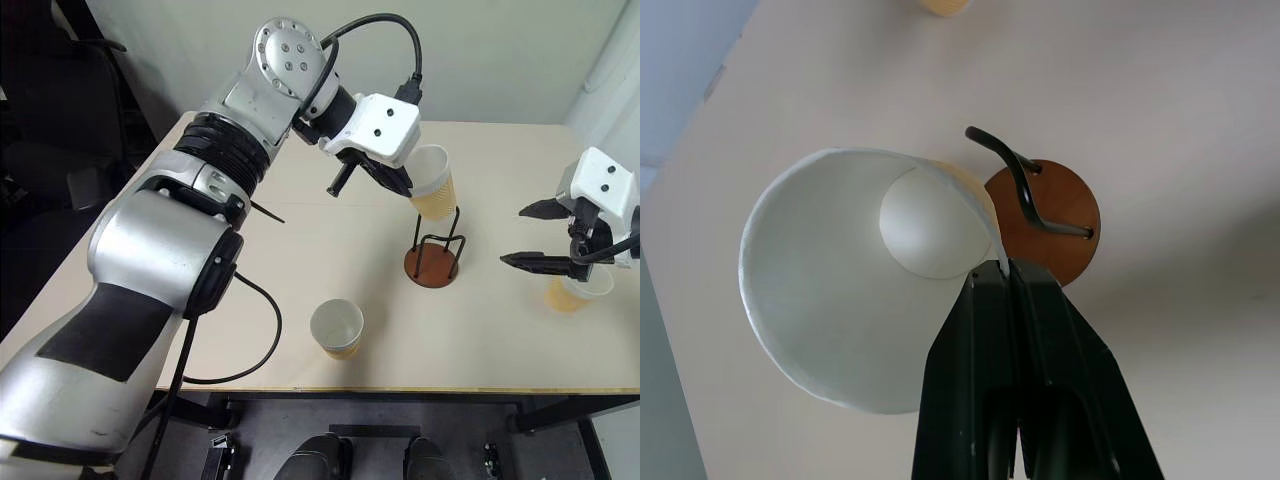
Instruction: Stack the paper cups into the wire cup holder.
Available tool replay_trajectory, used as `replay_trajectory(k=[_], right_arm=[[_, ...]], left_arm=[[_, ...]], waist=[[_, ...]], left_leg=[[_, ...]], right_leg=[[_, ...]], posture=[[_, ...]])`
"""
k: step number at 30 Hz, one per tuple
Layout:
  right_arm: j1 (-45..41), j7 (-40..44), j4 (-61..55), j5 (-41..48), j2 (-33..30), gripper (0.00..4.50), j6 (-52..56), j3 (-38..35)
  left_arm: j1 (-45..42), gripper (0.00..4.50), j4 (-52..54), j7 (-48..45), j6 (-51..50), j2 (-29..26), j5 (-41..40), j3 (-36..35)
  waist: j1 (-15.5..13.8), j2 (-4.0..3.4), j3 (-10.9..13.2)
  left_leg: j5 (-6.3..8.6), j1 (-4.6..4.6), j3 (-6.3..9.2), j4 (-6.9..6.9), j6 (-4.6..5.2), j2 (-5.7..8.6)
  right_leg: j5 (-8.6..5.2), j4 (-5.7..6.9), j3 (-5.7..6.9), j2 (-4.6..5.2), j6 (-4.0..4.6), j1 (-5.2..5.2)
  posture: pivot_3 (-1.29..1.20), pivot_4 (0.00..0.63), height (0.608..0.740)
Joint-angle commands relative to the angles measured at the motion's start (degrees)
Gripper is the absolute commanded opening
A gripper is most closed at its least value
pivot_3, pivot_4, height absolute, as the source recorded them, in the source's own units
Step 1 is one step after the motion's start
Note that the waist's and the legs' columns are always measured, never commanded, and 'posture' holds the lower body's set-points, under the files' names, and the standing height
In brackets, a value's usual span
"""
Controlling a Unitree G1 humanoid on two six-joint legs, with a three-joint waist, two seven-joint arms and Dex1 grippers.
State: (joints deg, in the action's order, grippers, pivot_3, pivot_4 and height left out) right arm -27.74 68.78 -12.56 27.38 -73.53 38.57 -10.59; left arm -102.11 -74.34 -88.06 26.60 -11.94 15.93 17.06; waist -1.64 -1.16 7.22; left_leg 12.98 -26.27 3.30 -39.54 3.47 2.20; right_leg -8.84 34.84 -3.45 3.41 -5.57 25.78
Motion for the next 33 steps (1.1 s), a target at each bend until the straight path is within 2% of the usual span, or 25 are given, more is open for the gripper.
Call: replay_trajectory(k=[1, 33], right_arm=[[-0.3, -0.1, -1.4, 0.7, -1.0, 3.99, 0.1, -3.1], [1.2, -0.9, -2.8, 1.1, -0.7, 3.99, 0.4, -3.6]], left_arm=[[-0.5, 0.06, 0.7, 0.8, 0.8, 0.3, 0.5, 0.1], [1.3, 0.06, 0.0, 6.1, 2.0, 2.1, 4.0, 1.9]], waist=[[0.0, 0.0, 0.0], [0.0, -0.01, 0.0]], left_leg=[[0.01, 0.0, -0.01, -0.03, 0.01, 0.0], [0.19, 0.03, -0.34, -0.48, 0.21, -0.01]], right_leg=[[0.01, 0.0, 0.0, 0.01, -0.01, 0.0], [0.16, 0.0, -0.31, 0.03, -0.23, -0.12]], posture=[[0.0, 0.15, 0.74], [0.0, 0.15, 0.74]])
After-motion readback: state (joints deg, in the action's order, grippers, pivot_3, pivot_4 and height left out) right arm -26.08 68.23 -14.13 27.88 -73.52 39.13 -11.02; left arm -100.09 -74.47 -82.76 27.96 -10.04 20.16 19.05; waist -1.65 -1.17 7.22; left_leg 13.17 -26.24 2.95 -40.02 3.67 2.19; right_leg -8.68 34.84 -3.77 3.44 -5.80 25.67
